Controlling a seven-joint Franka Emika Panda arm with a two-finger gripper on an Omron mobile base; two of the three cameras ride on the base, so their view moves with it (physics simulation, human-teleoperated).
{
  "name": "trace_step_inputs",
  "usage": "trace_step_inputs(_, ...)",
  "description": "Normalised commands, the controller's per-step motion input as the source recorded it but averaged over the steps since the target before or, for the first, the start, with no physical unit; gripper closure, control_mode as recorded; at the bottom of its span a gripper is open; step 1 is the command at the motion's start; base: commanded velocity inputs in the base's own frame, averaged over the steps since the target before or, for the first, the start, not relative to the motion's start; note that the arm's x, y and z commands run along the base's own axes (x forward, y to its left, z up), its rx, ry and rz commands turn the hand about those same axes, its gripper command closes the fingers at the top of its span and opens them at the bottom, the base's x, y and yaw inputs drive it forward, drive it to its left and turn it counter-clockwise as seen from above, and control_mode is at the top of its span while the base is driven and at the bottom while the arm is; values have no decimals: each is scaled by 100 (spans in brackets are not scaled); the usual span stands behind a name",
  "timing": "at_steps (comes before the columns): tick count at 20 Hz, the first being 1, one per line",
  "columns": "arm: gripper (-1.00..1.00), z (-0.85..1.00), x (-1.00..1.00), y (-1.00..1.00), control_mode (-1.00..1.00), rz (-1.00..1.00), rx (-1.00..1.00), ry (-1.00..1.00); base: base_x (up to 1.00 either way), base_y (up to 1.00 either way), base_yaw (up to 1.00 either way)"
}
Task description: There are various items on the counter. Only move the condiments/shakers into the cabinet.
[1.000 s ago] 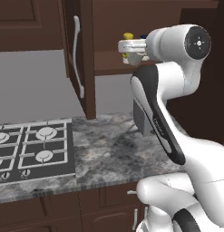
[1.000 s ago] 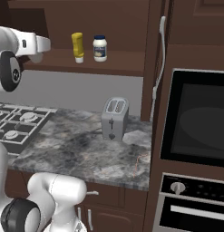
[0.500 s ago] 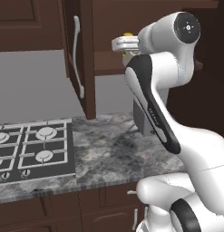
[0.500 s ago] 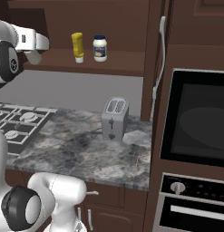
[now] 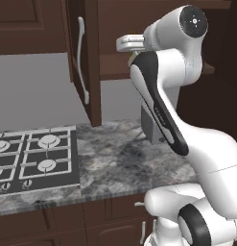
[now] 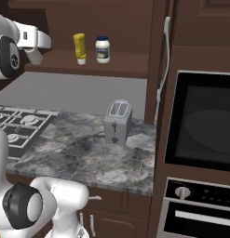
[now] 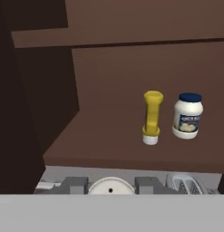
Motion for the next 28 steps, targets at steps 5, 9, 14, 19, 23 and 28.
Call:
trace_step_inputs(5,100,-4,41,10,-100,-2,0,0,0,0,0)
trace_step_inputs(9,100,-14,51,8,-100,-3,0,0,0,0,0)
trace_step_inputs(14,100,-17,47,2,-100,-1,0,0,0,0,0)
trace_step_inputs(19,100,-4,45,6,-100,-2,0,0,0,0,0)
trace_step_inputs(23,100,0,36,28,-100,-5,0,2,0,0,0)
trace_step_inputs(28,100,0,39,13,-100,-2,2,9,0,0,0)
